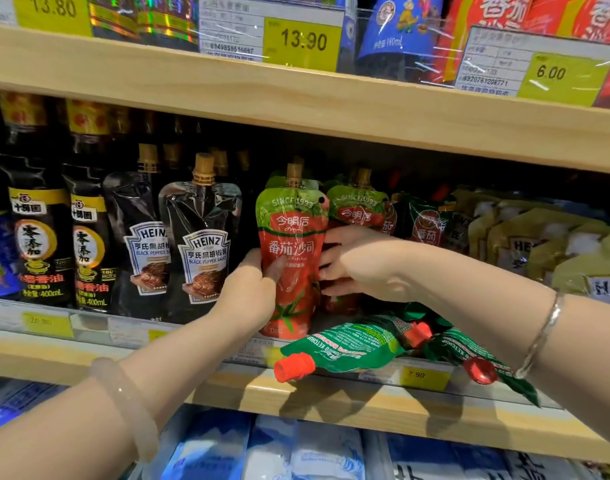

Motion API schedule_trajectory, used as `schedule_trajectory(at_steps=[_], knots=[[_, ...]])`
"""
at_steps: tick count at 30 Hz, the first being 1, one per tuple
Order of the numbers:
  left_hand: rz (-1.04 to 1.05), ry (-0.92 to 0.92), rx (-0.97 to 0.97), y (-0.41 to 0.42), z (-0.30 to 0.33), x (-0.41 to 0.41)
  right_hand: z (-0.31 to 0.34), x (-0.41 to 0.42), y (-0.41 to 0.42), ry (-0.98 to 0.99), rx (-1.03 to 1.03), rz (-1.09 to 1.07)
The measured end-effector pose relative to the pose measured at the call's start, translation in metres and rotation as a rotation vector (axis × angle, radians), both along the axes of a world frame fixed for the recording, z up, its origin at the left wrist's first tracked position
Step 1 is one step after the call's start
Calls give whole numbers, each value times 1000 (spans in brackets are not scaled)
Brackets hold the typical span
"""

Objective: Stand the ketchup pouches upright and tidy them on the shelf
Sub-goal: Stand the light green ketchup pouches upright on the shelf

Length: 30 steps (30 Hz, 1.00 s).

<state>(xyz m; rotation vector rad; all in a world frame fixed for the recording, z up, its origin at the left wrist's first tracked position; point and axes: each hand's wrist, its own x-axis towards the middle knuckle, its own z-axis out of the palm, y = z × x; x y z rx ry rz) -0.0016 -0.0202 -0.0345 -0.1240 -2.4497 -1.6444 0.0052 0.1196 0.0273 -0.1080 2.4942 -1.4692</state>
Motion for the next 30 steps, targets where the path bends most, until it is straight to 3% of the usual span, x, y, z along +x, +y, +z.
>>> schedule_trajectory(at_steps=[9,14,20,28,30], knots=[[-19,26,-87,-5,5,9,-2,13,4,15,179,63],[82,86,-125,-9,12,21,34,21,29,229,635,126],[182,266,-135,-23,12,50,50,30,91,236,373,42],[-83,311,-263,29,47,66,53,58,135,362,552,-78],[-120,302,-301,45,54,63,51,64,143,318,466,-131]])
